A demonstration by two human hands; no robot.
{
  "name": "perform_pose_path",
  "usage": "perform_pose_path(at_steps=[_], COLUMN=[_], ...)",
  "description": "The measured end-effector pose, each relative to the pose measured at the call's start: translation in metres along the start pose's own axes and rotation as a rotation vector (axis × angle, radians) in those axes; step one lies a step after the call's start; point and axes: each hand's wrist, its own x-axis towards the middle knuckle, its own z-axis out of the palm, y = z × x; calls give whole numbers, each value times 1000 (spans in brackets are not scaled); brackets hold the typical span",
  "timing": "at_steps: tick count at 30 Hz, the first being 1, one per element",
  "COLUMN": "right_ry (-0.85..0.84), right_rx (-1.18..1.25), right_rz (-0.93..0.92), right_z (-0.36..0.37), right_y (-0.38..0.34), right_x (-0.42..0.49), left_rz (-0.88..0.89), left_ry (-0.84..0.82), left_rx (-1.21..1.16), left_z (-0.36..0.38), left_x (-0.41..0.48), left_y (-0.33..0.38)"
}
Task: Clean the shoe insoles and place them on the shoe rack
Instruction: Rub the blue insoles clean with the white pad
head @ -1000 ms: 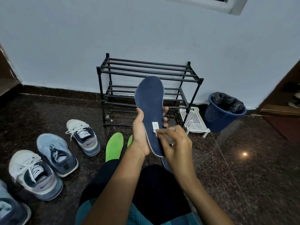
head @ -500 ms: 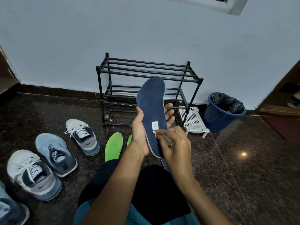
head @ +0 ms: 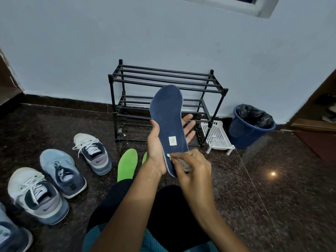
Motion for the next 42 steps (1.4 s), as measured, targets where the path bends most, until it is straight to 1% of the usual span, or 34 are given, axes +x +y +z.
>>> perform_pose_path(at_steps=[2,6,12,14,16,19,21,25,29,32,37,39,42], right_ry=[20,63,109,94,49,67,104,132,141,146,84,93,148], right_rx=[-17,6,-7,-35,-114,-218,-220,-99,-30,-31,-99,-86,-61], right_rz=[23,81,130,135,118,-5,-51,23,53,53,-30,-10,62], right_z=[0,1,3,4,5,4,3,1,0,-1,1,0,-3], right_y=[1,3,4,3,1,-1,4,13,17,19,21,23,24], right_x=[5,18,34,35,29,17,18,36,50,47,24,28,46], left_rz=[-11,-55,-166,-221,-232,-196,-191,-183,-54,-19,0,1,12], left_ry=[-1,21,-17,-17,9,43,41,38,101,121,137,130,142], left_rx=[30,169,228,228,215,205,214,228,243,232,222,244,294], left_z=[-1,-1,5,4,2,0,1,5,4,5,5,7,9], left_x=[1,2,-5,-5,-3,0,0,-2,0,1,2,1,-1], left_y=[-2,-3,-1,-1,-1,-2,-4,-5,-7,-8,-9,-10,-11])
